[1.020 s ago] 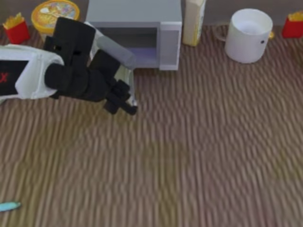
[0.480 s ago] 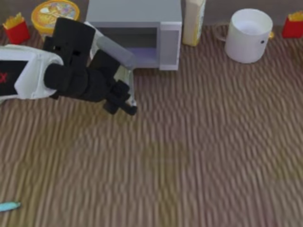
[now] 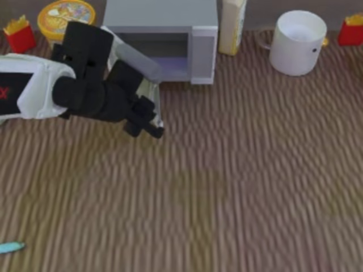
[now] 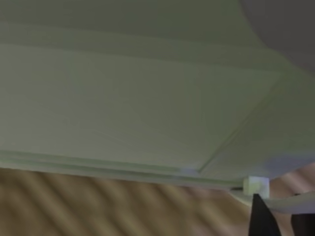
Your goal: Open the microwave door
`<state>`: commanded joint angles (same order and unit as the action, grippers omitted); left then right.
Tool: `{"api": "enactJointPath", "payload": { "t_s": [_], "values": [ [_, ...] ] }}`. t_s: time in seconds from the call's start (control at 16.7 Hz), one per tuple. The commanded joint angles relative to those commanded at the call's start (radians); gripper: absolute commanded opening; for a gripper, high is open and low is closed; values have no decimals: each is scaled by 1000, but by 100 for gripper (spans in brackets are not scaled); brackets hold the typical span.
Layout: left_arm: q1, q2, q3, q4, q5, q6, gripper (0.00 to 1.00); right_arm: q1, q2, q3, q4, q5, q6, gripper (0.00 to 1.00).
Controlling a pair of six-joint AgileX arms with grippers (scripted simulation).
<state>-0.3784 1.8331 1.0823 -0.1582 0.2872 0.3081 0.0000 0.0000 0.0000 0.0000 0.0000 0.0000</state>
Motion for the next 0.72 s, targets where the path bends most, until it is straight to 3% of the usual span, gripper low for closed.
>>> {"api": "enactJointPath", "payload": {
  "t_s": [0.72],
  "values": [
    [18,-8,-5,-14,38,47,0,0,0,0,0,0,0,100]
  ]
}}
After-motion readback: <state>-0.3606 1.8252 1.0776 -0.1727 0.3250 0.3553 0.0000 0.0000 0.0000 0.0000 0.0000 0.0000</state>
